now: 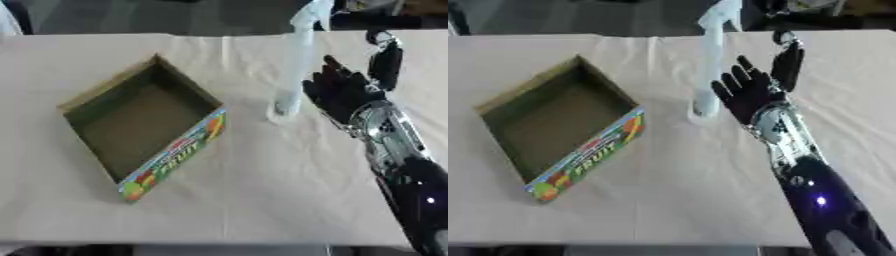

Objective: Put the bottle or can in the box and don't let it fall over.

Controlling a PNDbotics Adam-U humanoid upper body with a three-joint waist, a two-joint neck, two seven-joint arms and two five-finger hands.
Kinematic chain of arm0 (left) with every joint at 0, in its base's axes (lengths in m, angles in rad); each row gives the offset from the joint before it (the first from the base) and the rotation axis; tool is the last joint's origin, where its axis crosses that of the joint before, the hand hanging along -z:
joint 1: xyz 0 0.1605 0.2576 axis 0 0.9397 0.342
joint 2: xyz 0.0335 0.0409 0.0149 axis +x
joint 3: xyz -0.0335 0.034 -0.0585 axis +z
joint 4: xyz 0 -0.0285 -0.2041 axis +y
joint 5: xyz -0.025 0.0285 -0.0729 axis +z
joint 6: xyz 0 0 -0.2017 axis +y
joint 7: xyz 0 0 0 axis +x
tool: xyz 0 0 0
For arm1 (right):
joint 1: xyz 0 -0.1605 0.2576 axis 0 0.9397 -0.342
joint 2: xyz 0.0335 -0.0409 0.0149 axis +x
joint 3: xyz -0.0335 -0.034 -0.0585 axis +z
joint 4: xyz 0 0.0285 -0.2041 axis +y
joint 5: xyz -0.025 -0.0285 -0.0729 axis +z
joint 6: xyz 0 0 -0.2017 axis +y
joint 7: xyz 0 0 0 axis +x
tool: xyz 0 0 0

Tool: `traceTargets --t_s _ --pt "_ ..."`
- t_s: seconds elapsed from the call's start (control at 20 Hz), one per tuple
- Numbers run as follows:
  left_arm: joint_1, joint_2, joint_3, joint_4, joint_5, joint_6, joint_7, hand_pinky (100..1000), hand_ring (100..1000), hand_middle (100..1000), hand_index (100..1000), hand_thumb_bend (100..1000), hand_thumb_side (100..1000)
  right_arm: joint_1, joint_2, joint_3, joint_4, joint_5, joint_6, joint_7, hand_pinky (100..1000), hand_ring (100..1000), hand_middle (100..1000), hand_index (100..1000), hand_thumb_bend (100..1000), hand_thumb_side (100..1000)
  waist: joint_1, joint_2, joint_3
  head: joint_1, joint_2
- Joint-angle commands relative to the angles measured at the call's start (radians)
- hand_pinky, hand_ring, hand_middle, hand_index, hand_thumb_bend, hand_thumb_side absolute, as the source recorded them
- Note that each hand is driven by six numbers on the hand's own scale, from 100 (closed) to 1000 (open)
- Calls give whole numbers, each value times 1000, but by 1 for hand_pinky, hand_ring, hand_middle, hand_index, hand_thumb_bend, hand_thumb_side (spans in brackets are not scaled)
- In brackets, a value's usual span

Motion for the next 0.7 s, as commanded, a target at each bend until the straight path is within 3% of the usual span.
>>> traceTargets --t_s 0.05,0.7 --pt "-9 16 4 -16 2 0 -4 974 935 818 806 587 682 -27 2 -2 12 10 -10 24 100 100 100 1000 243 1000 3 -7 2 -2 -14" --pt "-9 12 3 -16 2 1 -5 975 936 818 805 585 682 -95 19 -4 31 -2 -34 83 100 100 100 1000 246 1000 7 1 5 -3 -22"
